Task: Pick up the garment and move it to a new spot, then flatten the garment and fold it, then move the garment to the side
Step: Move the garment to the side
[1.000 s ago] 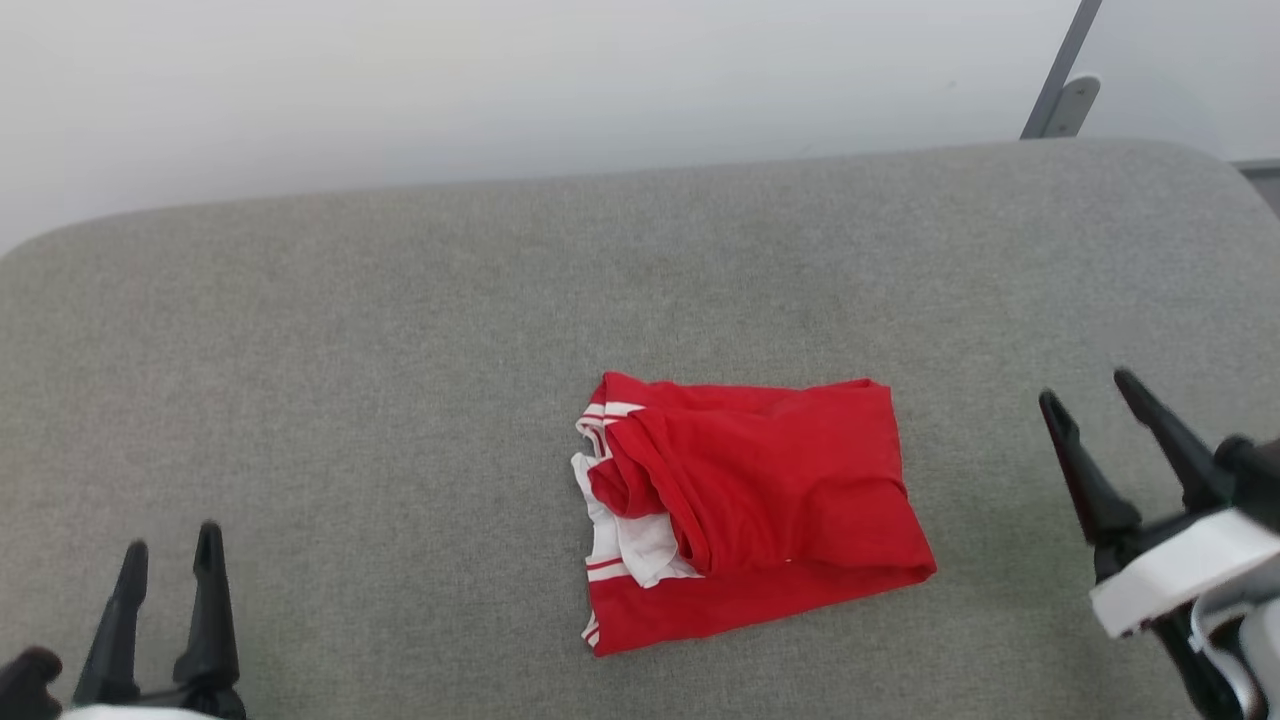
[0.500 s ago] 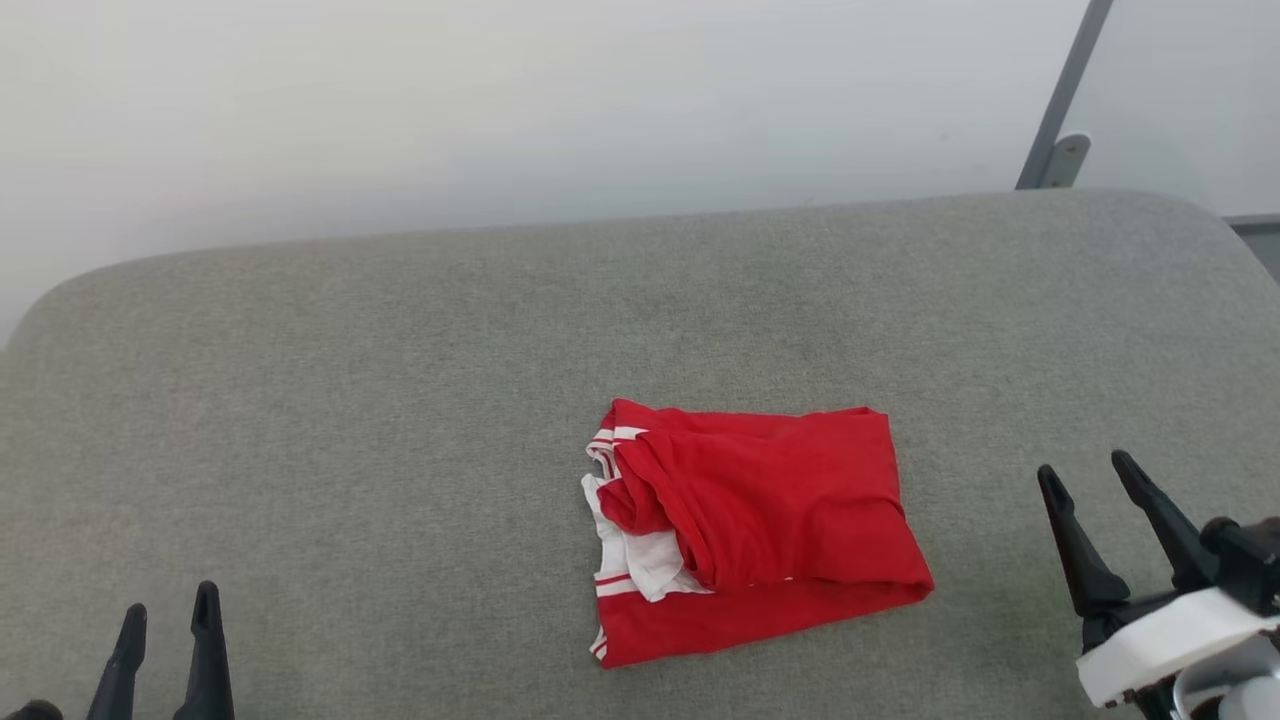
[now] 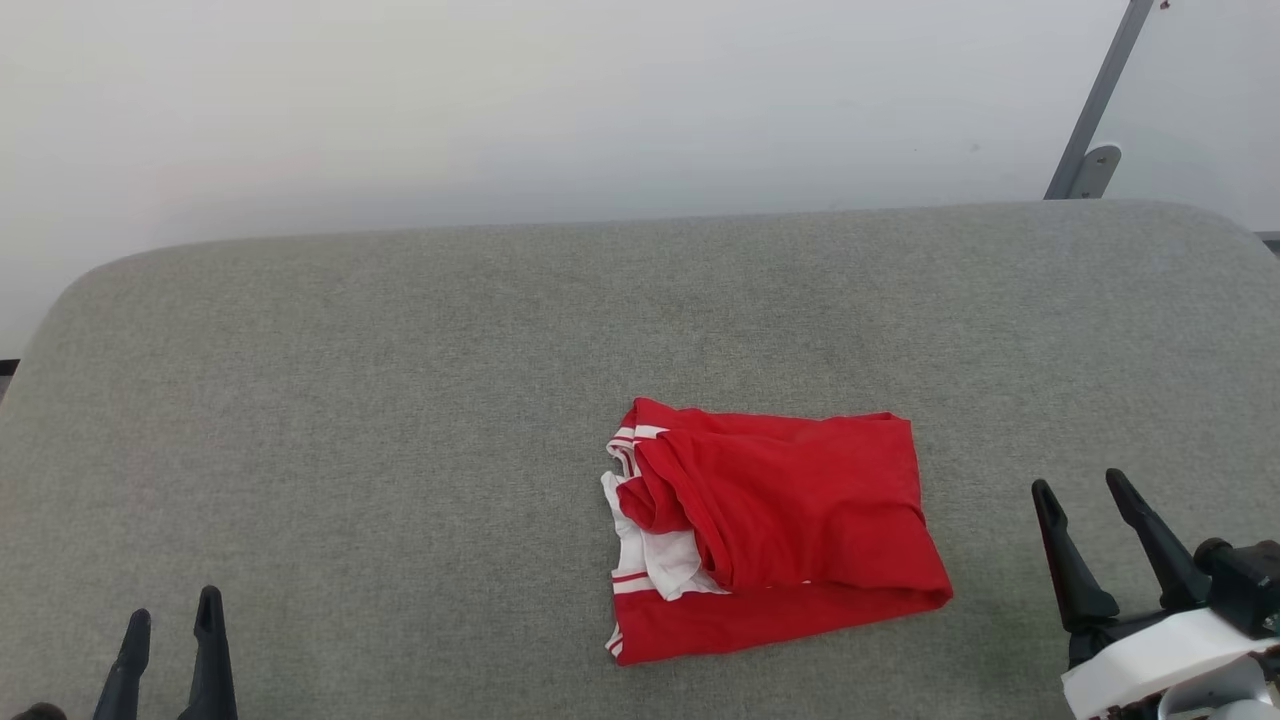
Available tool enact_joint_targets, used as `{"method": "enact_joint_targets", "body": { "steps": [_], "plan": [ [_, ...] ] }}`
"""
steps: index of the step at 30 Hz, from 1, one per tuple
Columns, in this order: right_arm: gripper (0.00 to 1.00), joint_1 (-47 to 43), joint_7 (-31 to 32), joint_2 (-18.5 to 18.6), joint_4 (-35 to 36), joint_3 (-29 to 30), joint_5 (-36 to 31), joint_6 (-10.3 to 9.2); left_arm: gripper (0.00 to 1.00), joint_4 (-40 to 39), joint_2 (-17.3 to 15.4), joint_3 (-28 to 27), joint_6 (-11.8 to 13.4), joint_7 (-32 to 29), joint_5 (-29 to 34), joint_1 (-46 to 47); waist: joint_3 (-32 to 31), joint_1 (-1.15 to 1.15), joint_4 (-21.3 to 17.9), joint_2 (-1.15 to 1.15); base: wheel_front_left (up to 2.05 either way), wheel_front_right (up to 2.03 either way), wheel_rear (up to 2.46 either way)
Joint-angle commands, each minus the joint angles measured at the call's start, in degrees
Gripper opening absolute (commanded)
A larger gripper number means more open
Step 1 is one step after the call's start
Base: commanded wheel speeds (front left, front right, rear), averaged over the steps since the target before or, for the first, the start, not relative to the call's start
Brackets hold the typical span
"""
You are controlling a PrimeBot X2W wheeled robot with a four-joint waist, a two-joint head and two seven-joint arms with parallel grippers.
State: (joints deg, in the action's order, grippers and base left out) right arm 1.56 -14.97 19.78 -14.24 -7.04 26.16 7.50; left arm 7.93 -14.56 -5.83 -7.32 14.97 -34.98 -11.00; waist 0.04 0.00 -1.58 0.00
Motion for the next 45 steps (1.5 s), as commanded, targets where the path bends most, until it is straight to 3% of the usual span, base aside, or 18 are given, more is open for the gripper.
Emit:
{"method": "enact_joint_targets", "body": {
  "steps": [1, 22, 31, 37, 45],
  "plan": [
    [1.0, -0.7, -0.3, -0.5, 0.0, 0.2, -0.2, -0.02, 1.0, 0.1, 0.1, 0.0, -0.2, 0.3, 0.0, 0.5, 0.0, 0.0, 0.1, 0.0, 0.0, 0.0, 0.0],
    [1.0, 0.0, -0.3, -1.1, -0.9, -1.4, -0.1, -0.02, 1.0, 0.1, -0.1, 1.3, -0.2, 0.3, 1.8, 1.5, 0.3, 0.0, 1.2, 0.0, 0.0, 0.0, 0.0],
    [1.0, 3.6, 0.2, 2.2, -5.6, -7.2, 3.5, -0.02, 1.0, 0.3, 0.1, 1.8, -0.2, 0.3, 1.6, 1.8, 0.6, 0.0, 2.7, 0.0, 0.0, 0.0, 0.0],
    [1.0, 9.7, 8.4, 5.7, -8.5, -12.0, 8.4, -0.01, 1.0, 0.7, 0.1, 2.7, -0.2, 0.3, 1.3, 2.3, 1.3, 0.0, 3.7, 0.0, 0.0, 0.0, 0.0],
    [1.0, 17.0, 26.6, 10.7, -9.3, -17.1, 16.9, -0.02, 1.0, 1.1, 0.3, 4.8, -0.2, 0.3, 0.8, 3.9, 3.3, 0.0, 5.9, 0.0, 0.0, 0.0, 0.0]
  ]
}}
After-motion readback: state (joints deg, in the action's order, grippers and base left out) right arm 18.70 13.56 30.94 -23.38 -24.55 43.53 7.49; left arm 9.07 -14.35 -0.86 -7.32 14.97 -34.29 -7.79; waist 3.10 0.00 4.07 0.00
